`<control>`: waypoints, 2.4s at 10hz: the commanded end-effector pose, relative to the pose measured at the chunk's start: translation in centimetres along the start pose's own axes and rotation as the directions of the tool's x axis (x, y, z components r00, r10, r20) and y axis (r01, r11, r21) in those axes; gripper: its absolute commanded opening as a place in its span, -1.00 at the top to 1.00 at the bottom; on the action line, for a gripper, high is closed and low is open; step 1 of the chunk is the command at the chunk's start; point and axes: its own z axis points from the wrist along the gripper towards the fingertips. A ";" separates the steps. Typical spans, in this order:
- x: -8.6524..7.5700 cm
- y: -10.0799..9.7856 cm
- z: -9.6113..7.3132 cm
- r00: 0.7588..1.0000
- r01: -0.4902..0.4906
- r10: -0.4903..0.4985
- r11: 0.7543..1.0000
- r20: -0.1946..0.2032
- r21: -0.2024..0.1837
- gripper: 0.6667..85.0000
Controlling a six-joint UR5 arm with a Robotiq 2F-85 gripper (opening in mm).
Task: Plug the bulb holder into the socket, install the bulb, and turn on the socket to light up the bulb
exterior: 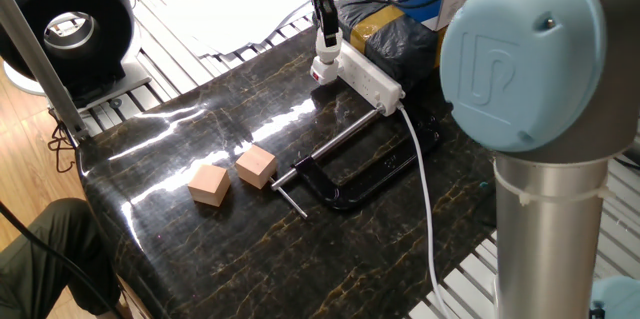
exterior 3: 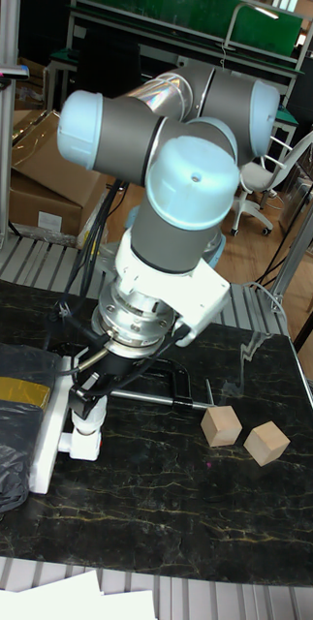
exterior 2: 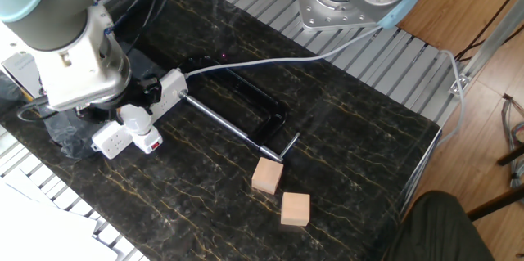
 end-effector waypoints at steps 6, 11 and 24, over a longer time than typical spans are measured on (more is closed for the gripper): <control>-1.9 1.2 0.0 0.972 -0.234 0.236 0.969 0.020 -0.074 0.99; -1.7 1.1 0.3 0.944 -0.330 0.330 0.941 -0.010 -0.073 0.99; -1.8 -1.0 0.9 0.799 -0.601 0.600 0.799 -0.030 0.003 0.99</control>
